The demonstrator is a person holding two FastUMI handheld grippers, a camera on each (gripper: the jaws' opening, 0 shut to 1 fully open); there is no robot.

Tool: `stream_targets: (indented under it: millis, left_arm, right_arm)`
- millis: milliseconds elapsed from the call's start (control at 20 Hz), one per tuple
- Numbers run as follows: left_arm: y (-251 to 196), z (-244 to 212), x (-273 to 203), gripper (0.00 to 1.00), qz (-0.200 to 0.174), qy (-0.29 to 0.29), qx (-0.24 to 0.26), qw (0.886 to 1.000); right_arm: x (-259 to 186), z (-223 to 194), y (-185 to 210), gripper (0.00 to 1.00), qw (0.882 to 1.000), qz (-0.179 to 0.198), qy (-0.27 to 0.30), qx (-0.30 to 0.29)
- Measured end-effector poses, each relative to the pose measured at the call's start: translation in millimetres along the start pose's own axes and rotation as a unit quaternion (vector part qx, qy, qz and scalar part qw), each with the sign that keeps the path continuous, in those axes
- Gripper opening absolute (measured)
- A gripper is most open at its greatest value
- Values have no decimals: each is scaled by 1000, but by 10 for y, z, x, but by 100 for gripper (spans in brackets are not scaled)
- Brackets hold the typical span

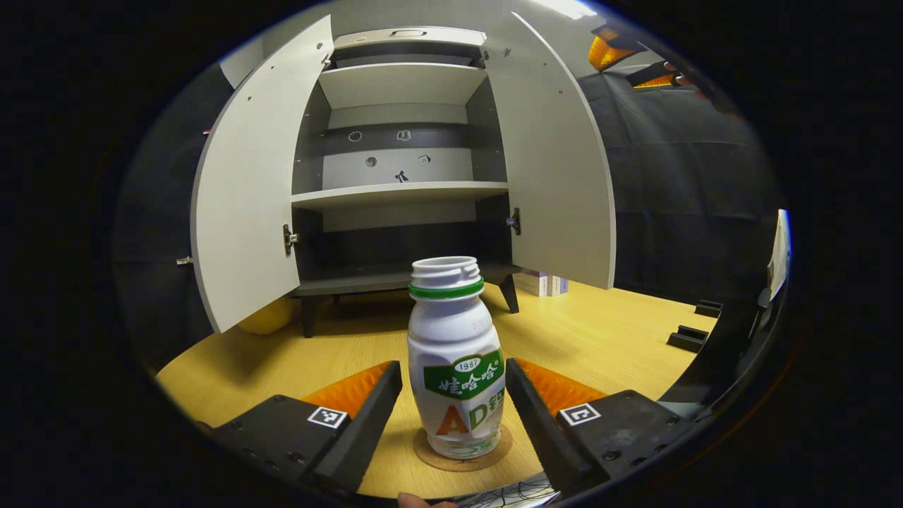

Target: Grasp the bottle in the cabinet with the left hand and place it on the coaster, then close the right door with the right hand and the left door with the left hand.

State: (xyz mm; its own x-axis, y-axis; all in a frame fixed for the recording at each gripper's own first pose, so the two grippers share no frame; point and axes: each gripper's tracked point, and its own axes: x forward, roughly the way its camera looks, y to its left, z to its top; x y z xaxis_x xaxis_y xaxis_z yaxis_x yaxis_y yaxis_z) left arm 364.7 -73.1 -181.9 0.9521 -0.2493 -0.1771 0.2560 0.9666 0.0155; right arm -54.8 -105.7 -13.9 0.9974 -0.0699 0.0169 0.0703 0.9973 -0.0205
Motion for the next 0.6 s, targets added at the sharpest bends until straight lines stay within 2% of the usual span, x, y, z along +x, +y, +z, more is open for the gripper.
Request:
stream_targets:
  millis: [200, 300, 500, 600]
  left_arm:
    - [34, 42, -296, 94, -5, 28, -14, 1000]
    - [119, 221, -453, 94, -1, 29, -25, 999]
    - [335, 840, -677, 94, 8, 8, -51, 999]
    - [537, 1240, -761, 94, 28, -11, -56, 998]
  right_arm:
    - [98, -6, -67, 97, 1000, -7, 13, 25]
    - [176, -12, -124, 97, 999, -15, 18, 32]
    - [324, 34, -249, 97, 1000, -26, 12, 13]
    - [416, 63, -286, 97, 1000, -24, 13, 5]
